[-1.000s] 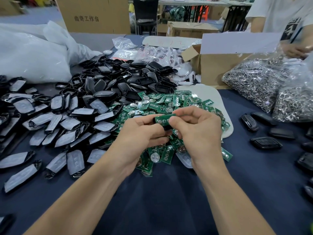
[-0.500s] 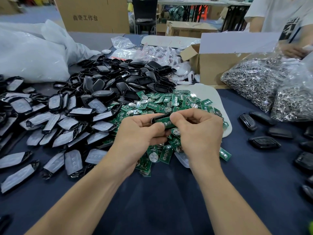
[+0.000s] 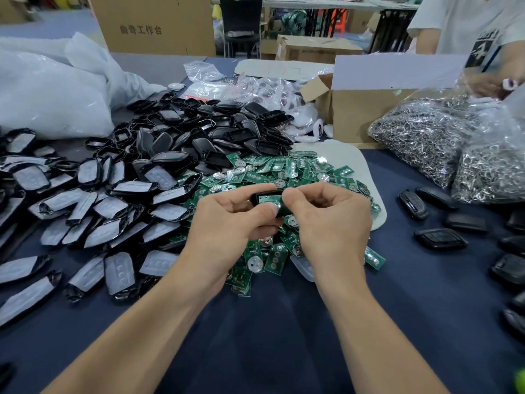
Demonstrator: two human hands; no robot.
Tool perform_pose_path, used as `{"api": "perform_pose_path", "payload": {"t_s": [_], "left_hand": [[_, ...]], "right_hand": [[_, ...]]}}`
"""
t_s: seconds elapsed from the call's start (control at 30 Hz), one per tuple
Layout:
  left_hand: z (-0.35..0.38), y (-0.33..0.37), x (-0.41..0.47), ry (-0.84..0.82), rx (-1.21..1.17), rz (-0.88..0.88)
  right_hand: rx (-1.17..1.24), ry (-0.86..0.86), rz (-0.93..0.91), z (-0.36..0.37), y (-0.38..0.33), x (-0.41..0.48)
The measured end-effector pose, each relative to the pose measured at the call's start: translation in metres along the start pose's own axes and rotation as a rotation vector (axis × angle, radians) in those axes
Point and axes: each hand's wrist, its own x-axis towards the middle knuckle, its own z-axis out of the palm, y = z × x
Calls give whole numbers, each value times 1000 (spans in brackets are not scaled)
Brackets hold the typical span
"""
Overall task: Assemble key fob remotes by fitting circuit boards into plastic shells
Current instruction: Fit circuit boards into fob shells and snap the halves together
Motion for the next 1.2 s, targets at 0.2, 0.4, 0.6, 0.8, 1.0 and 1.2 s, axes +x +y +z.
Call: {"api": "perform_pose_path", "payload": {"t_s": [0.2,0.4,0.6,0.8,1.0,1.2], "left_hand": [[-2,3,3,40,-65,-30],[-2,2,5,62,-128,-77],[-1,1,5,40,-94,-80],[-3,1,4,35,-12,-29],[-2,-1,4,53,15,-11],[-2,0,5,85,36,2]], "right_hand": [[2,-16,12,1,0,-1],[305,-291,188,-7,-2,8],[324,-295,167,-8,-1,9],[321,-279,161,-8,2,10],[369,-321,194,-6,1,9],[367,-313,231,-3,-1,6]]}}
